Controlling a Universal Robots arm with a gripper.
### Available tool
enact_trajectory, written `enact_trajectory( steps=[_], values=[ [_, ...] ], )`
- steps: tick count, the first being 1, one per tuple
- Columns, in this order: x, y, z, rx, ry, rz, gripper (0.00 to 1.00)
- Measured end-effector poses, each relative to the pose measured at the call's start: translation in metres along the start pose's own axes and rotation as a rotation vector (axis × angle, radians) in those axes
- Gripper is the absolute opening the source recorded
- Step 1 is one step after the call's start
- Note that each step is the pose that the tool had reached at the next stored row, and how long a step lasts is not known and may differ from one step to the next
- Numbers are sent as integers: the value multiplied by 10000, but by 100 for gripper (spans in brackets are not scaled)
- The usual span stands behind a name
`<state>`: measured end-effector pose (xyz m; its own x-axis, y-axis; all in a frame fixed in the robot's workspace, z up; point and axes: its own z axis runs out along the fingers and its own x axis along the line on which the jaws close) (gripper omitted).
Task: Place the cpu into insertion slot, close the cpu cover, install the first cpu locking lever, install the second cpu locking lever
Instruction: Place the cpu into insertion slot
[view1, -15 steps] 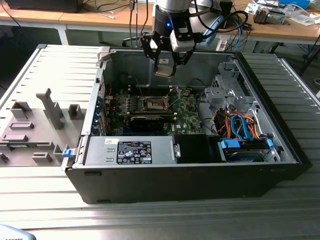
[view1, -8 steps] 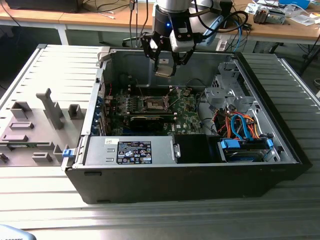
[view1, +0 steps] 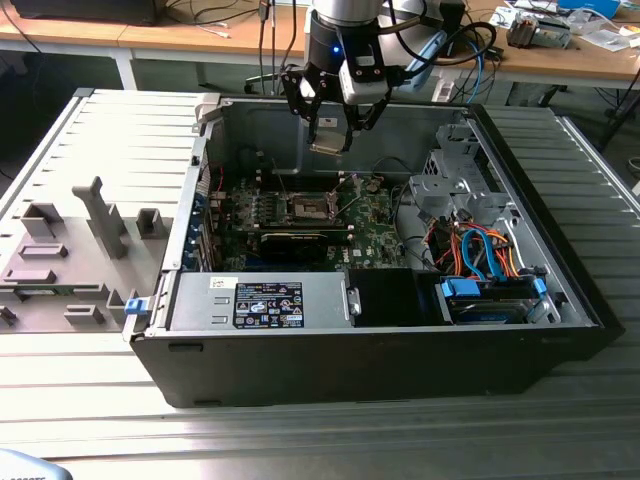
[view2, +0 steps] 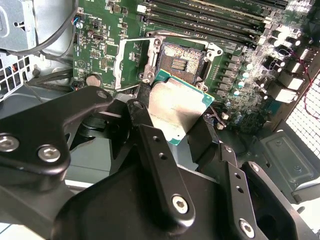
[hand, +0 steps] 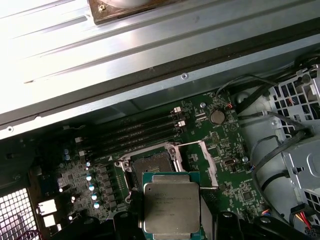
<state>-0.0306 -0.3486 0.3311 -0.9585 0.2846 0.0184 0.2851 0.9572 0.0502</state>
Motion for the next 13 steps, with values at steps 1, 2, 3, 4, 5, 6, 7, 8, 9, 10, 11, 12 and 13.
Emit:
enact_trajectory(
  steps=[1, 2, 3, 4, 5, 6, 7, 8, 9, 10, 11, 12, 13],
  values=[
    [0, 0, 0, -1, -1, 5, 55],
    [0, 0, 1, 0, -1, 16, 55],
    [0, 0, 1, 0, -1, 26, 55],
    [0, 0, 1, -1, -2, 31, 55],
    [0, 0, 1, -1, -2, 36, 55],
    [0, 0, 1, -1, -3, 44, 55],
    [0, 0, 1, -1, -3, 51, 55],
    [0, 0, 2, -1, -3, 57, 55],
    [0, 0, 2, -1, -4, 70, 55],
    [0, 0, 2, -1, -4, 73, 55],
    [0, 0, 2, -1, -4, 80, 55],
    [0, 0, 2, -1, -5, 84, 55],
    [0, 0, 2, -1, -5, 88, 55]
  ],
)
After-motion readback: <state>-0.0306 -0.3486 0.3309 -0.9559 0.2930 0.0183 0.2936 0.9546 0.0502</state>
